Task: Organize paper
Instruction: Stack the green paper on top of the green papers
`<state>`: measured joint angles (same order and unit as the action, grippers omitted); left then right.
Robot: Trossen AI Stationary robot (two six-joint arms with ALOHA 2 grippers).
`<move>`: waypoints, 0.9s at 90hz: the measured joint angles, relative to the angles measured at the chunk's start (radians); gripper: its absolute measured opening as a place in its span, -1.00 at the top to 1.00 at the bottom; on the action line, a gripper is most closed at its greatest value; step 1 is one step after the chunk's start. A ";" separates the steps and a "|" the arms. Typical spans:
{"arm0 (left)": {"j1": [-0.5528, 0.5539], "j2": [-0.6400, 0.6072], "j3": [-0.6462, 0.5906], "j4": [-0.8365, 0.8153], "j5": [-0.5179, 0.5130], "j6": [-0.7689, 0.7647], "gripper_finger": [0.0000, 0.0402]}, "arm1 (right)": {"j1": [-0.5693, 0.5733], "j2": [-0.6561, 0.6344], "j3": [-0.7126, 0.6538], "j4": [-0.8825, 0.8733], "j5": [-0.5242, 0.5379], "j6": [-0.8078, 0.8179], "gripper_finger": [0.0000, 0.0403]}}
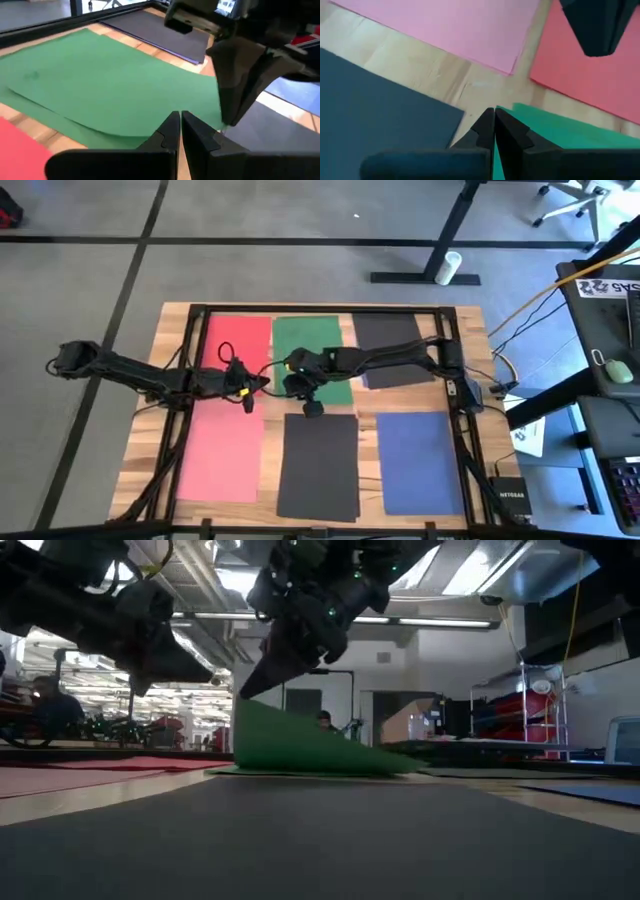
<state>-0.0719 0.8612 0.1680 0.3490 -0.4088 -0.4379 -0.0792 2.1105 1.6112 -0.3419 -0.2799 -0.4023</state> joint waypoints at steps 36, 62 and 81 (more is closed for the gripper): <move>0.000 0.000 0.000 -0.002 0.000 0.006 1.00 | -0.026 0.010 0.001 0.038 -0.011 -0.082 1.00; 0.000 0.000 0.000 -0.002 0.000 0.008 1.00 | -0.043 0.010 0.001 0.068 -0.020 -0.104 1.00; 0.000 0.000 0.000 -0.002 0.000 0.009 1.00 | -0.048 0.010 0.000 0.126 -0.004 -0.103 1.00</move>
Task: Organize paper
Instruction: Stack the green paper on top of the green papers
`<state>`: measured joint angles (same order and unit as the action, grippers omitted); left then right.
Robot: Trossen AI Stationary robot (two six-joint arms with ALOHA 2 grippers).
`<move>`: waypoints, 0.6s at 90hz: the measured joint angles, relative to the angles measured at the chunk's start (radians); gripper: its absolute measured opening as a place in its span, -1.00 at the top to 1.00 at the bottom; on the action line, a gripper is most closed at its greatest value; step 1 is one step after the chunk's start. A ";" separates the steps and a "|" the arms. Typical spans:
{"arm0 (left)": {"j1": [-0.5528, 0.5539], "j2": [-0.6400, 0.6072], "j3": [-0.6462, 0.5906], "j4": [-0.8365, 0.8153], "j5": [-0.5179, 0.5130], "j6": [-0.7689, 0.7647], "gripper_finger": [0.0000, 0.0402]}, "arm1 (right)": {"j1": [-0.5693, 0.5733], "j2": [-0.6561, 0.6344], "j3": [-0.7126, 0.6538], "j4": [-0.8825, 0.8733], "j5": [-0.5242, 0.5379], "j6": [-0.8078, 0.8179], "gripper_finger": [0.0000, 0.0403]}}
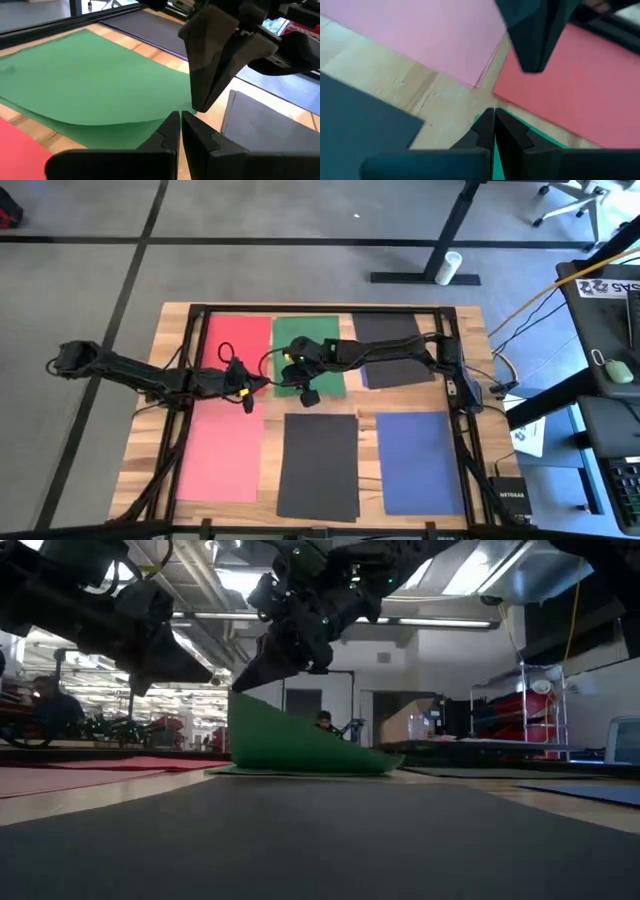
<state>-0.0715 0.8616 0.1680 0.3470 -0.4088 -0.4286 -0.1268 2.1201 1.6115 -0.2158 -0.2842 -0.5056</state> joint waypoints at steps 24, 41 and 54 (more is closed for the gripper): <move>0.000 0.000 0.000 -0.004 0.000 0.000 1.00 | 0.000 0.028 0.000 0.041 0.003 0.009 1.00; 0.000 0.000 0.000 -0.025 0.000 -0.007 1.00 | 0.000 0.057 -0.001 0.040 0.034 0.032 1.00; 0.000 0.000 0.000 -0.024 0.000 -0.009 1.00 | 0.000 0.061 -0.002 0.039 0.058 0.034 1.00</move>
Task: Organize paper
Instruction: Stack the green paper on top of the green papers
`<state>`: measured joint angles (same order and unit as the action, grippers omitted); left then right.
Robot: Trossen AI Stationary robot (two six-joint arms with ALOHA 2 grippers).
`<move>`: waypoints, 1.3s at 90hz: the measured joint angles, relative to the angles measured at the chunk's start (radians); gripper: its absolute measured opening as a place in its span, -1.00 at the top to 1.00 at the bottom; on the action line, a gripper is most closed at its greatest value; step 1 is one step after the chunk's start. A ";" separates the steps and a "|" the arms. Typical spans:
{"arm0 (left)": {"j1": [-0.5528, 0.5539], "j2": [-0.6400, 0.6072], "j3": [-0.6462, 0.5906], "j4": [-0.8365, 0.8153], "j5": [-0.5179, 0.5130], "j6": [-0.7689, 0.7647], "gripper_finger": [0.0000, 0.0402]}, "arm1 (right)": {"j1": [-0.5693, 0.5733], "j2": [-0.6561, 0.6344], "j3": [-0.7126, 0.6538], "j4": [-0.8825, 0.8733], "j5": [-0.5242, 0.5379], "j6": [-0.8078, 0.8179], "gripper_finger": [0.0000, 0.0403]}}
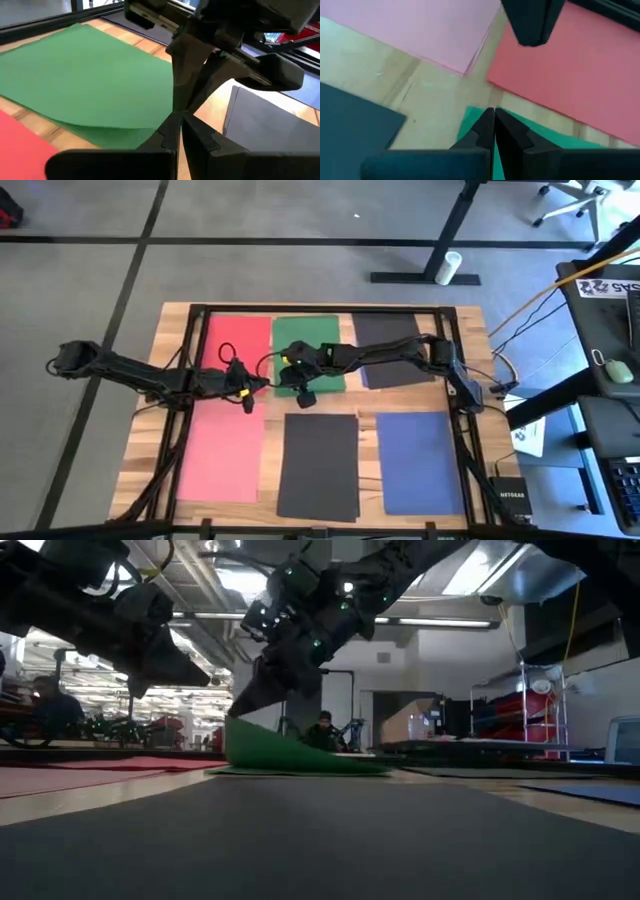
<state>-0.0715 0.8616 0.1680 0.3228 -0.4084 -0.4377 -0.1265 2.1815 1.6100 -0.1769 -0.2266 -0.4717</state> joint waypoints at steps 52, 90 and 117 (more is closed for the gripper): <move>-0.001 0.000 0.000 -0.024 0.001 -0.006 1.00 | 0.003 0.000 0.000 0.016 0.061 0.106 0.50; 0.191 0.082 0.013 -0.102 0.030 -0.107 1.00 | 0.003 -0.103 0.000 -0.223 0.194 0.006 0.96; 0.338 0.300 0.154 -0.095 0.101 -0.013 1.00 | 0.003 -0.221 0.002 -0.495 0.272 0.012 0.99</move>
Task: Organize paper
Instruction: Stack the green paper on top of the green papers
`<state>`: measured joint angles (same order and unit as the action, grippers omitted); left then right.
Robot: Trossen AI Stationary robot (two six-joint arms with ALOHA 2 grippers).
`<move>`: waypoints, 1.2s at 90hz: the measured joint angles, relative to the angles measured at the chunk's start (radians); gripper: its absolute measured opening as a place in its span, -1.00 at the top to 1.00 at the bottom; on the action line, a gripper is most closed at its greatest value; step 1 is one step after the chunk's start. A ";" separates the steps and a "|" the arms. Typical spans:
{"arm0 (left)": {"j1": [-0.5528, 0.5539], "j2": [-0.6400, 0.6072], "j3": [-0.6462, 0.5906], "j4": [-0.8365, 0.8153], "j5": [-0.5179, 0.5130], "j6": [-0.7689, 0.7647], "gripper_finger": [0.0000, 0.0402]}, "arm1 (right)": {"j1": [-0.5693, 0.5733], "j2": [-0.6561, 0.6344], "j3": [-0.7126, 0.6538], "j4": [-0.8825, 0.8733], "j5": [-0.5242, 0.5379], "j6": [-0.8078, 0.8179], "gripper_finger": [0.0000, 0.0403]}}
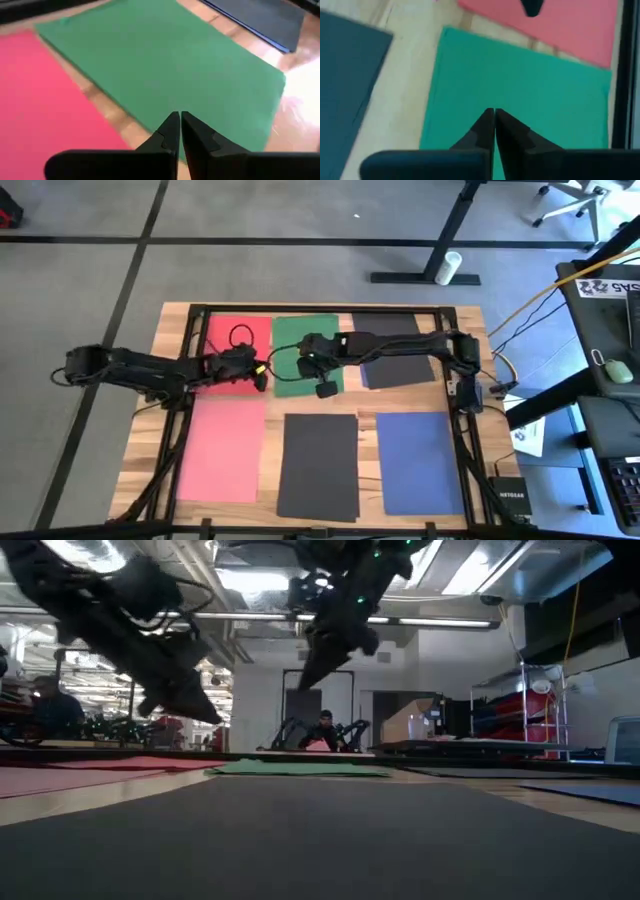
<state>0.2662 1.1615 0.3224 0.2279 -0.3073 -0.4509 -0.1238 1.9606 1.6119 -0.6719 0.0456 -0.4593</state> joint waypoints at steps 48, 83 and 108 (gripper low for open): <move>0.149 0.379 0.202 -0.010 0.085 0.144 1.00 | -0.088 -0.029 -0.184 -0.023 0.101 0.078 1.00; 0.196 0.384 0.200 -0.025 0.038 0.133 1.00 | -0.255 -0.029 -0.390 0.202 0.103 0.233 1.00; 0.240 0.408 0.200 -0.012 0.041 0.140 1.00 | -0.291 -0.028 -0.423 0.264 0.052 0.278 1.00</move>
<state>0.5061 1.5699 0.5220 0.2161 -0.2667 -0.3107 -0.4149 1.9324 1.1892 -0.4079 0.0977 -0.1817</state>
